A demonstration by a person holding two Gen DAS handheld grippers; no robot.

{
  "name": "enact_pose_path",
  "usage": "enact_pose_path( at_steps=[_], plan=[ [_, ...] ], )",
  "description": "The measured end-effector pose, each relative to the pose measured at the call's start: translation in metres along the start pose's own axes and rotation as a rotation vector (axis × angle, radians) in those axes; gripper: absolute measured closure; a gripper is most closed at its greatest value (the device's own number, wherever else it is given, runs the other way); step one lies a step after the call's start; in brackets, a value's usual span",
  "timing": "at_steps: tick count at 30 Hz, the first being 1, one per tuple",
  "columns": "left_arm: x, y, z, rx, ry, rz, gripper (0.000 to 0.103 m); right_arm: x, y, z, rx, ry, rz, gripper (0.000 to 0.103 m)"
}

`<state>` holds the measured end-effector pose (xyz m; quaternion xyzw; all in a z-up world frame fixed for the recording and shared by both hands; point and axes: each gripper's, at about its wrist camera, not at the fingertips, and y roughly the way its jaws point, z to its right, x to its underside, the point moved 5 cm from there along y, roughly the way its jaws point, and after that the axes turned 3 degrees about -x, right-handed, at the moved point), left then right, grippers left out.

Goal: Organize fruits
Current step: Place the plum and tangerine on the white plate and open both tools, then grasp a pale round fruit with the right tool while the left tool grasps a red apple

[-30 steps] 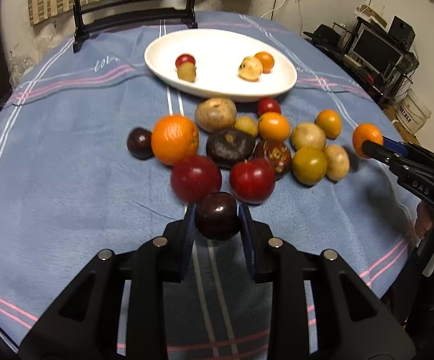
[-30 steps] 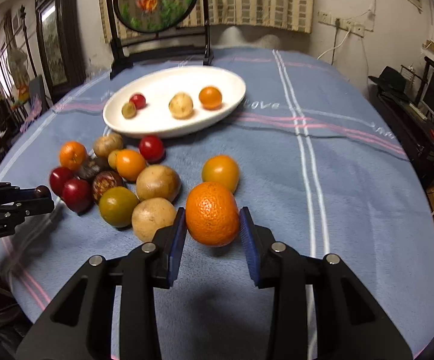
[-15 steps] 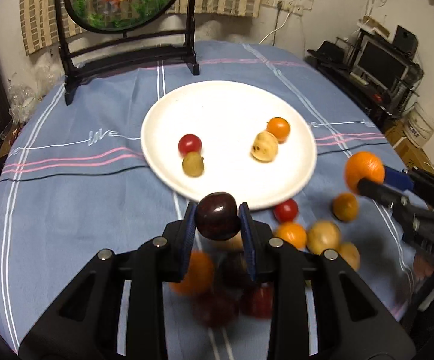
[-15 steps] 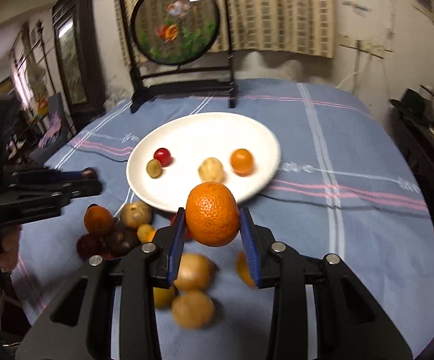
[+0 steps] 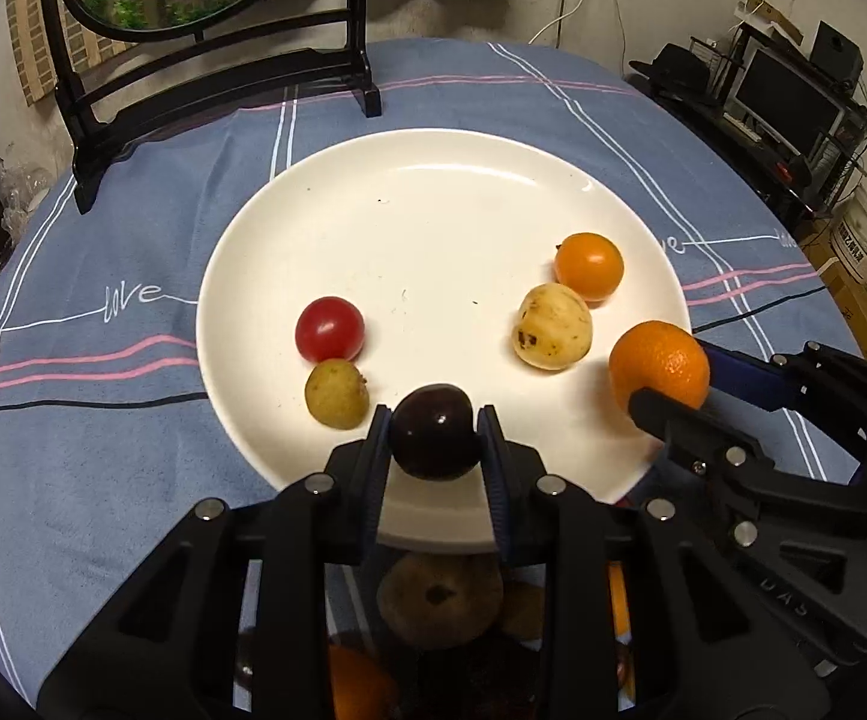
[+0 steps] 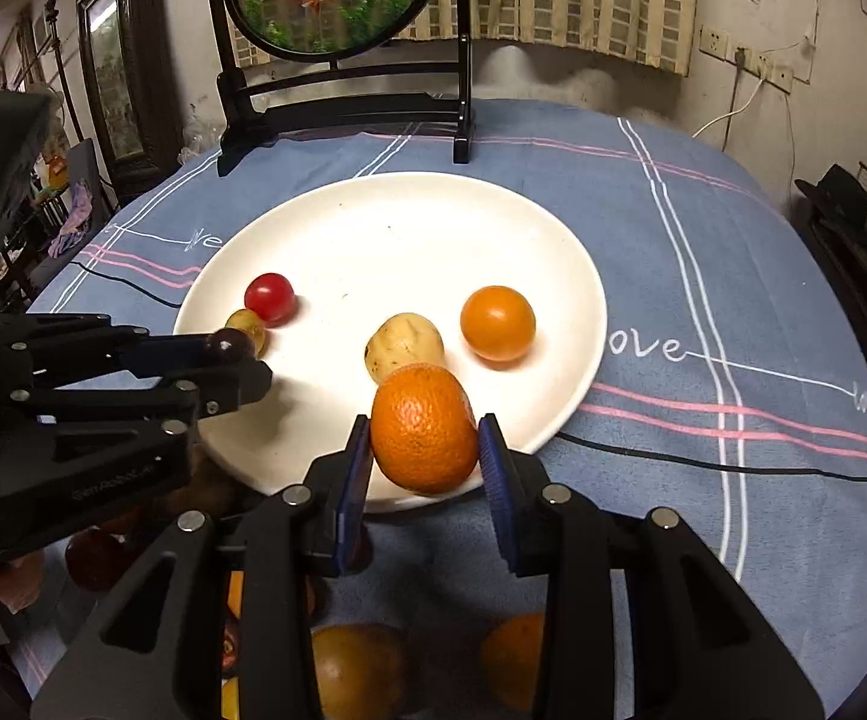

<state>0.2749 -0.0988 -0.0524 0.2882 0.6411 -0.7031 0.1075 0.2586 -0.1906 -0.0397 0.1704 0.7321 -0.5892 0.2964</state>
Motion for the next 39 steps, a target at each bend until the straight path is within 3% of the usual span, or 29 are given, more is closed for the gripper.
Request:
enact_pose_path(
  at_steps=[4,6,8,9,15,17,22,23,24,25,39],
  plan=[
    [-0.003,0.01,-0.001,-0.016,-0.007,-0.017,0.073,-0.002,0.009,-0.001,0.032,-0.017,-0.027,0.066],
    [-0.004,0.013,-0.003,-0.02,-0.017,-0.027,0.072,-0.002,0.013,-0.003,0.033,-0.027,-0.041,0.061],
    [-0.003,0.012,-0.004,-0.018,-0.013,-0.03,0.064,-0.005,0.011,-0.003,0.04,-0.019,-0.028,0.057],
    [-0.003,0.009,-0.003,-0.023,-0.008,-0.018,0.055,-0.006,0.009,-0.003,0.037,-0.018,-0.021,0.057],
    [0.001,-0.016,-0.009,-0.03,-0.002,0.03,0.046,-0.002,-0.014,-0.005,0.043,-0.012,0.014,0.056],
    [0.008,-0.027,-0.015,-0.041,-0.008,0.041,0.038,0.004,-0.025,-0.004,0.046,-0.004,0.023,0.056],
    [0.029,-0.051,-0.03,-0.075,-0.015,0.066,0.029,0.026,-0.05,0.005,0.063,0.028,0.044,0.056],
    [0.034,-0.055,-0.033,-0.077,-0.021,0.069,0.028,0.032,-0.054,0.007,0.061,0.041,0.044,0.053],
    [0.042,-0.059,-0.036,-0.076,-0.026,0.07,0.028,0.038,-0.058,0.009,0.06,0.053,0.048,0.04],
    [0.048,-0.063,-0.038,-0.075,-0.028,0.07,0.028,0.045,-0.065,0.012,0.068,0.073,0.066,0.037],
    [0.127,-0.085,-0.053,-0.053,-0.079,0.033,0.024,0.113,-0.104,0.022,0.073,0.179,0.092,0.037]
  ],
)
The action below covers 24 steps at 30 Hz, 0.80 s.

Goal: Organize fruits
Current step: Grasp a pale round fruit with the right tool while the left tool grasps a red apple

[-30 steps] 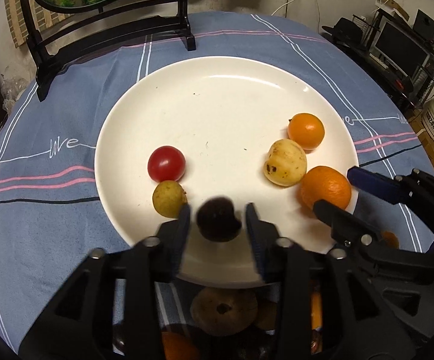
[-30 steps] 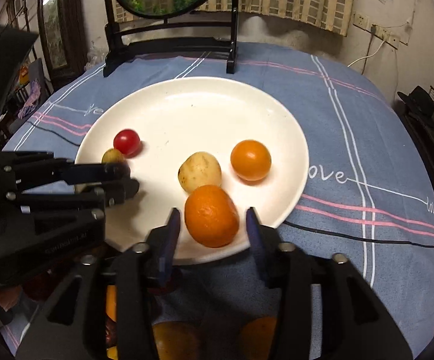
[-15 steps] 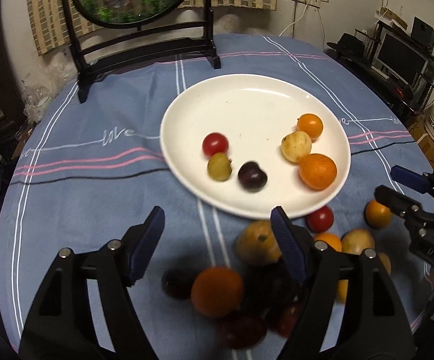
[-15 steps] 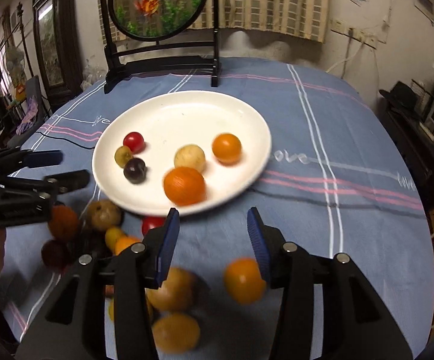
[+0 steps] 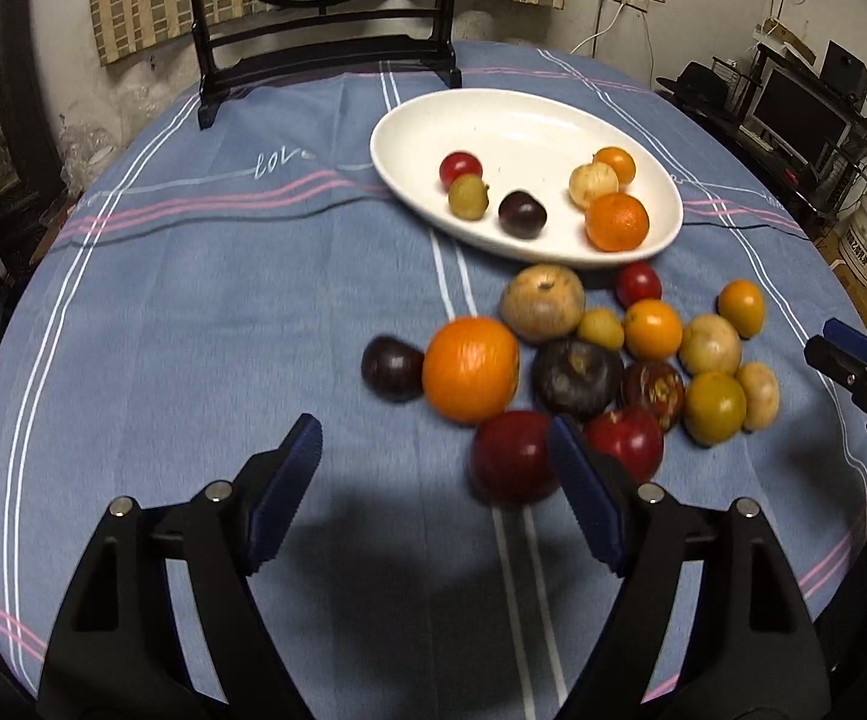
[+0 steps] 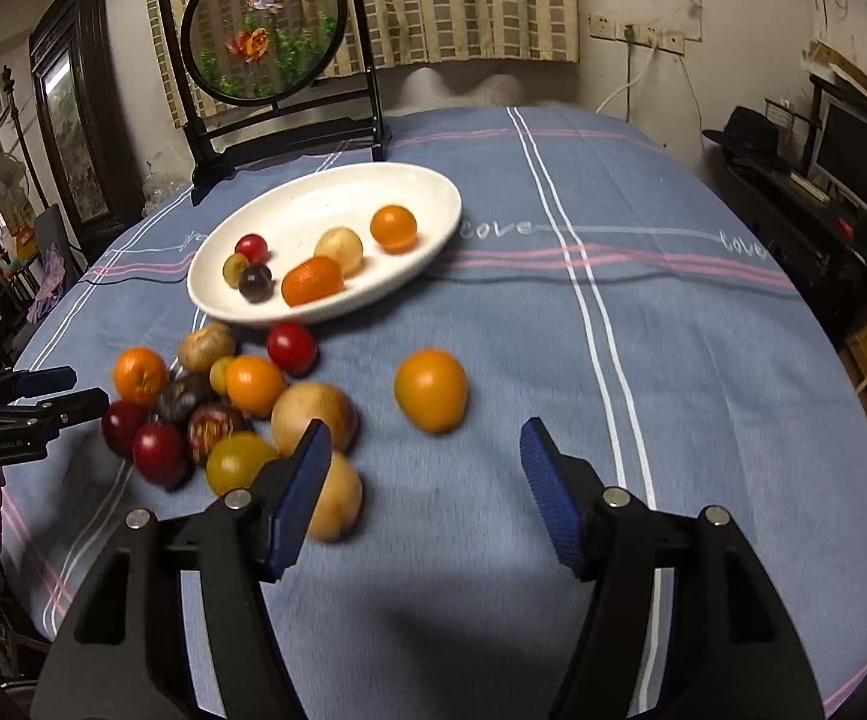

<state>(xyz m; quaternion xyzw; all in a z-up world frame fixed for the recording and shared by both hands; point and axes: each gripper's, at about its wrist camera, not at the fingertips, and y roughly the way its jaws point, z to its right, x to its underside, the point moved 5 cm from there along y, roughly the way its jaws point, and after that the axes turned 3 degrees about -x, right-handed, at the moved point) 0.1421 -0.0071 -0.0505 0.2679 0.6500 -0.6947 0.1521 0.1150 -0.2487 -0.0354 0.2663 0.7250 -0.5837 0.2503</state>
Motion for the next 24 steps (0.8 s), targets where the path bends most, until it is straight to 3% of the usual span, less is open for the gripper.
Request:
enact_pose_path(
  at_steps=[7,15,24],
  plan=[
    [0.014,-0.003,0.005,0.006,0.001,-0.014,0.023,0.021,-0.004,-0.004,-0.006,-0.021,-0.027,0.037],
    [0.025,-0.002,0.009,0.017,0.003,-0.029,0.022,0.034,0.008,-0.035,-0.041,-0.135,-0.069,0.037],
    [0.028,0.002,0.007,0.017,0.005,-0.042,0.022,0.03,0.037,-0.05,0.063,-0.21,-0.124,0.039]
  ],
)
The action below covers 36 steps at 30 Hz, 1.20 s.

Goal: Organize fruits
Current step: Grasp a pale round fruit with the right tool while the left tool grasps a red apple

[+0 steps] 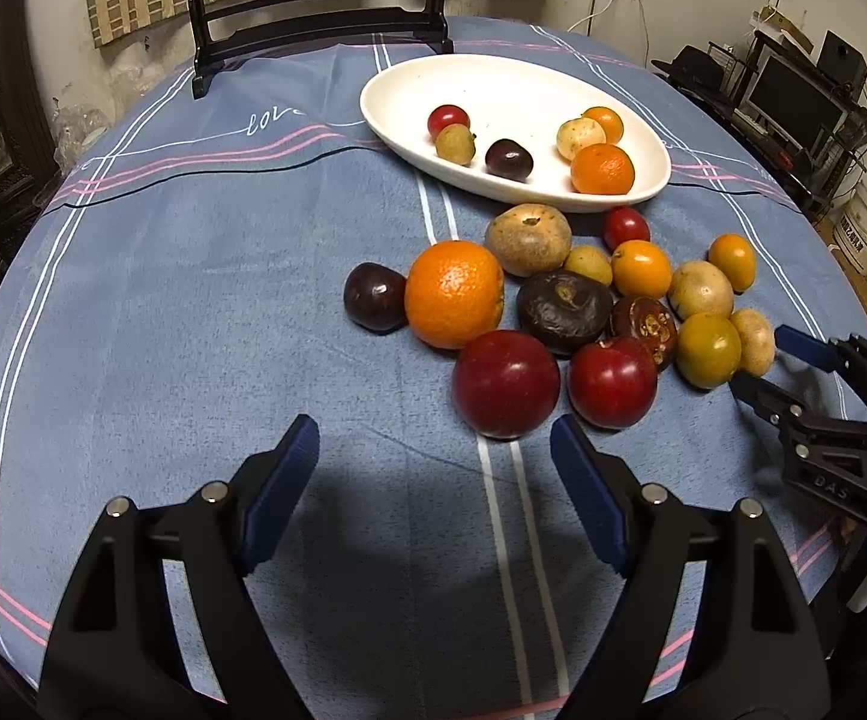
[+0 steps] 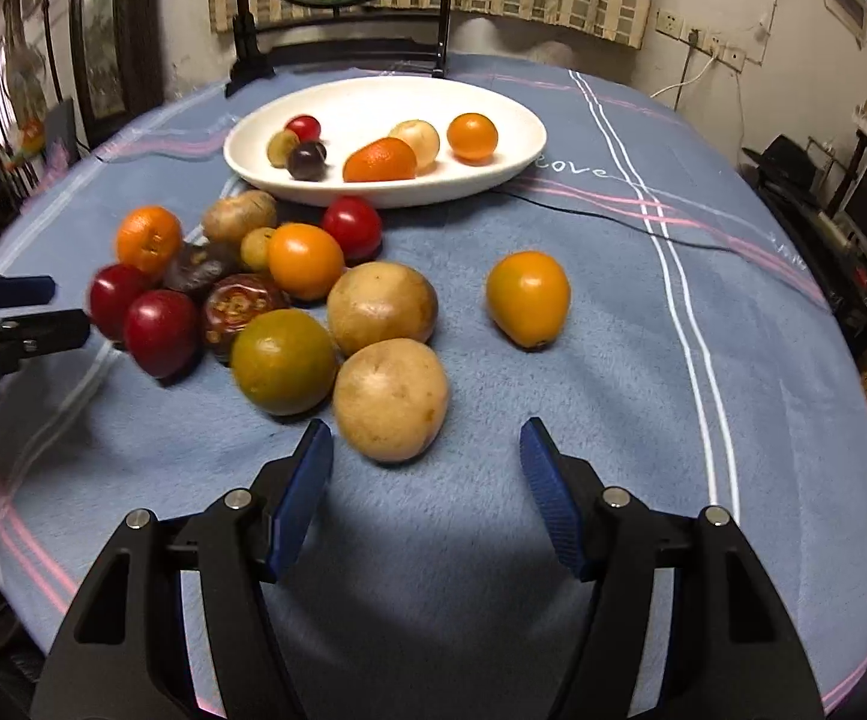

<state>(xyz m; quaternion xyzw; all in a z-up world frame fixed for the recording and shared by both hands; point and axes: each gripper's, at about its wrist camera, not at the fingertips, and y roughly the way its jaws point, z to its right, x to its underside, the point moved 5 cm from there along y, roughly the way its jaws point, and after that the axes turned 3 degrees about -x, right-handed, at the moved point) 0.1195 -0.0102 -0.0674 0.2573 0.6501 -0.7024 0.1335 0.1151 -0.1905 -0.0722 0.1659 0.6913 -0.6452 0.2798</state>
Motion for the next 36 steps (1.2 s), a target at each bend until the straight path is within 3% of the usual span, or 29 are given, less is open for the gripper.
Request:
enact_pose_path(
  at_steps=[1,4,5,18,24,28,36],
  plan=[
    [0.0,0.001,0.0,0.002,0.0,-0.003,0.022,-0.003,0.002,-0.002,-0.001,-0.01,0.0,0.041],
    [0.0,0.004,0.001,0.005,0.006,-0.011,0.022,-0.008,0.009,-0.005,-0.002,-0.019,-0.014,0.064],
    [0.001,0.005,0.002,0.007,0.01,-0.014,0.022,-0.009,0.009,-0.007,0.009,-0.029,-0.011,0.066],
    [-0.002,0.024,0.014,0.037,0.018,-0.049,0.023,0.004,-0.006,0.013,-0.016,0.042,0.022,0.066],
    [-0.011,0.03,0.016,0.022,-0.013,-0.047,0.036,0.009,-0.011,0.009,-0.034,0.033,0.029,0.066],
    [-0.014,0.029,0.023,0.064,-0.005,-0.045,0.061,0.01,-0.01,0.004,-0.045,0.028,0.026,0.066],
    [-0.006,0.012,0.019,0.089,-0.003,-0.044,0.061,0.009,-0.019,0.004,-0.061,0.031,0.048,0.066]
  ],
)
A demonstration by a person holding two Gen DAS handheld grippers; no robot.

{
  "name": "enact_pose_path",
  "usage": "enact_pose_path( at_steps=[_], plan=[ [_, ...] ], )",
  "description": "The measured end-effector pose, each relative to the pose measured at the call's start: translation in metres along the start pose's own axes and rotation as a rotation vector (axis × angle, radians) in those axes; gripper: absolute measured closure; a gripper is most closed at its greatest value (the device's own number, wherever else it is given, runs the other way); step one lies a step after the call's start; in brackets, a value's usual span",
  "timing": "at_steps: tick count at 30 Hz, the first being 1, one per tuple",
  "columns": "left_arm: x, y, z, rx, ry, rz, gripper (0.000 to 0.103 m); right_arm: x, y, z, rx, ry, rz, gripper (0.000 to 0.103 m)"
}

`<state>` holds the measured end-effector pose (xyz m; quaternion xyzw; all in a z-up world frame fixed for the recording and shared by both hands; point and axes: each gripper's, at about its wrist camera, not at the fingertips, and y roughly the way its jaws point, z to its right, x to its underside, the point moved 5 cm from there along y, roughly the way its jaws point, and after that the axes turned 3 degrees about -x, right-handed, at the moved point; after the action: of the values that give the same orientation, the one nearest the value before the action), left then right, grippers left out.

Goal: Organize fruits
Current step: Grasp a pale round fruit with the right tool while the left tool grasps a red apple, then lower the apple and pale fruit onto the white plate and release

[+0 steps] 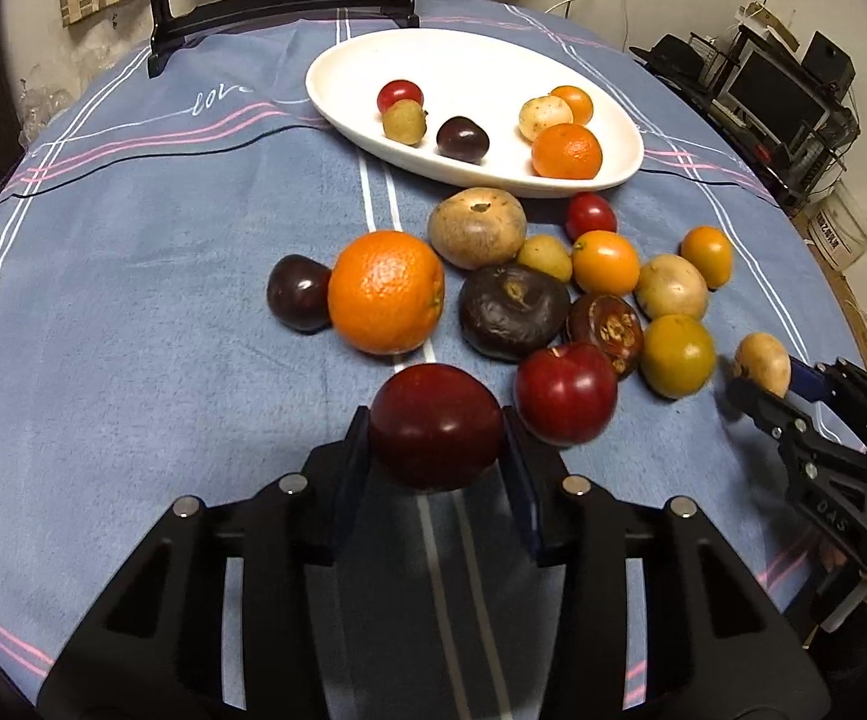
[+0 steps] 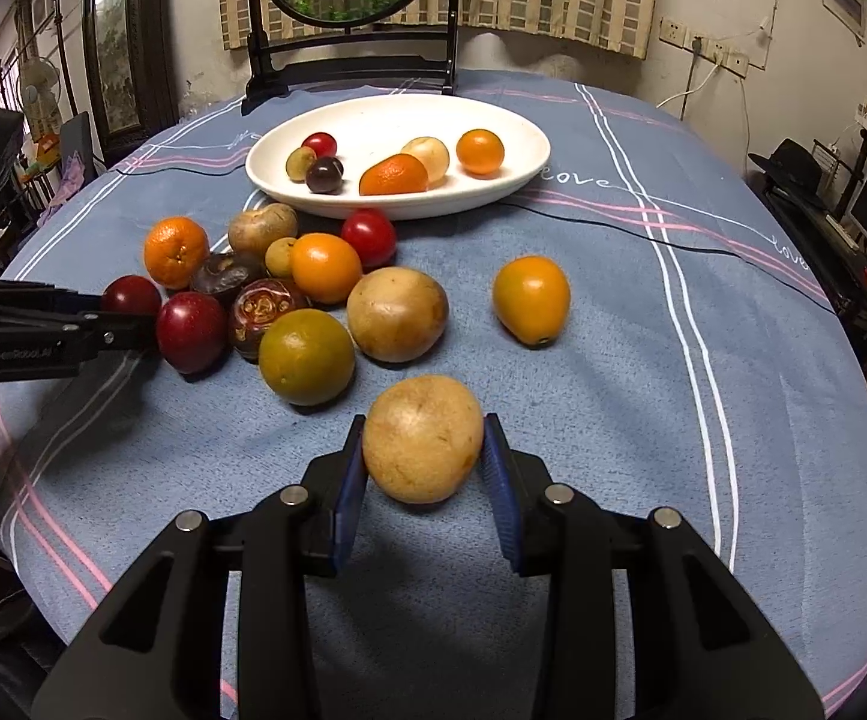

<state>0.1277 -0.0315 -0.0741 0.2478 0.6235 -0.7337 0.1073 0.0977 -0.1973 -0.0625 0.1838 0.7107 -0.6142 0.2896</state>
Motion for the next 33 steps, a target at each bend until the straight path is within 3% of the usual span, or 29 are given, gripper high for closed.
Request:
enact_pose_path(
  at_steps=[15,25,30,33],
  plan=[
    [-0.04,-0.056,0.011,0.022,0.032,0.141,0.061,-0.038,-0.029,-0.009,-0.062,-0.022,0.106,0.066],
    [-0.069,-0.047,0.013,0.012,0.036,0.15,0.061,-0.084,-0.024,-0.004,-0.052,-0.011,0.15,0.066],
    [-0.103,-0.029,0.011,0.012,0.022,0.15,0.061,-0.117,-0.006,-0.005,-0.047,-0.023,0.165,0.066],
    [-0.13,-0.015,0.004,-0.027,0.001,0.164,0.061,-0.137,0.017,-0.007,-0.034,-0.041,0.144,0.066]
  ],
)
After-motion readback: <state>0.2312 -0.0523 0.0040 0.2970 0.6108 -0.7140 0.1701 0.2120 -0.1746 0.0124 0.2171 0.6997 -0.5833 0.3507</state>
